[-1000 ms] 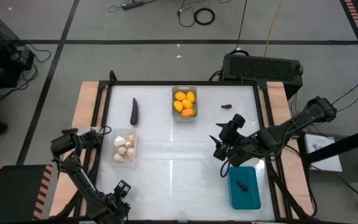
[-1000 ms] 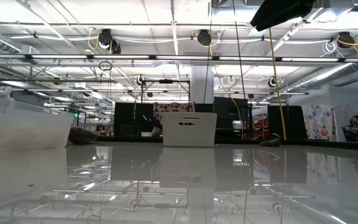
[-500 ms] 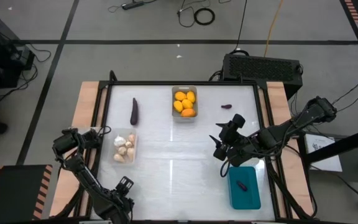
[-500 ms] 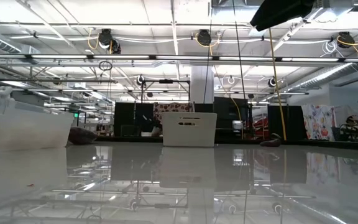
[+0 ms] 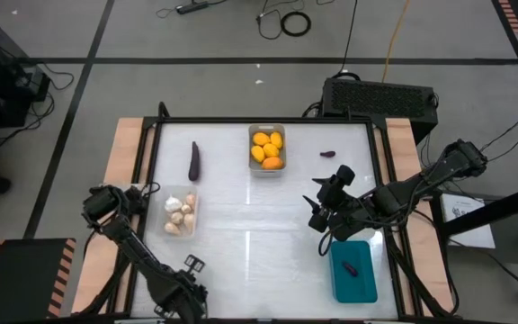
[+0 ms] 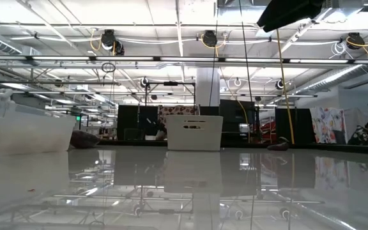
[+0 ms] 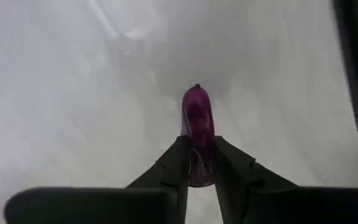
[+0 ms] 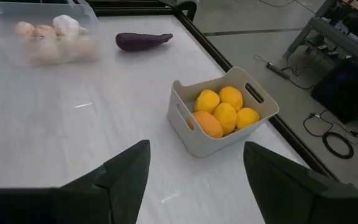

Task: Sort produce into baskets
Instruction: Put the eggplant into the blue bin

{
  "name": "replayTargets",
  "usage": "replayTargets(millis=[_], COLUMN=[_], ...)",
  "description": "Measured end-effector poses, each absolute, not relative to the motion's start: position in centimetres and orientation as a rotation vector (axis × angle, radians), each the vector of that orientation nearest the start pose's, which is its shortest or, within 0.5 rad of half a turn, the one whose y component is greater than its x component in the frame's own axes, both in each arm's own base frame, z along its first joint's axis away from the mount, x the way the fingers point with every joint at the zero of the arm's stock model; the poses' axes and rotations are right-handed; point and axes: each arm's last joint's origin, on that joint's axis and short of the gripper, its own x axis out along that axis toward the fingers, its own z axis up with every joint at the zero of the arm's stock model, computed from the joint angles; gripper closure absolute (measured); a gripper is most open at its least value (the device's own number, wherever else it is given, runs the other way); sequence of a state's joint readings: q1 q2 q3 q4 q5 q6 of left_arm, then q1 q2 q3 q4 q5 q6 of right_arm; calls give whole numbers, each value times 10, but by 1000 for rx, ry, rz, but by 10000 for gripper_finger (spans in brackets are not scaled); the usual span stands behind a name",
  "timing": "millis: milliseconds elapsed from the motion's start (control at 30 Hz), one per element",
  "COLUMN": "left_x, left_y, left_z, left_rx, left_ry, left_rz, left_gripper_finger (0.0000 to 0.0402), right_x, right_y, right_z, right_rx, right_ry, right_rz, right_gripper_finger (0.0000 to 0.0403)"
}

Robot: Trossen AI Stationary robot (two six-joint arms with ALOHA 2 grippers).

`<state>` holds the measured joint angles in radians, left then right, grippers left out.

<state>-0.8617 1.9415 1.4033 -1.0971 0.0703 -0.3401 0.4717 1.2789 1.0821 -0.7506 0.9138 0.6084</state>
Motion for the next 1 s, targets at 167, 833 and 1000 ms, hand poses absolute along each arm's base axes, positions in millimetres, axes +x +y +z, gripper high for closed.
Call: replayTargets(millis=[167,833,1000], left_x=[268,462,494], left_y=[-267,-175,-170], left_z=[197,174,151], left_rx=[545,337,275], left_ry=[1279,152,45], left_rz=[-441,-293,-331], left_gripper_finger=[327,324,324], right_x=[229,209,195], right_y=[91,98,96], right_z=[298,286,283], right_rx=[-25,174,239], right_ry=[565,686,657], right_rz=[-603,-638,-767], right_gripper_finger=[151,151,151])
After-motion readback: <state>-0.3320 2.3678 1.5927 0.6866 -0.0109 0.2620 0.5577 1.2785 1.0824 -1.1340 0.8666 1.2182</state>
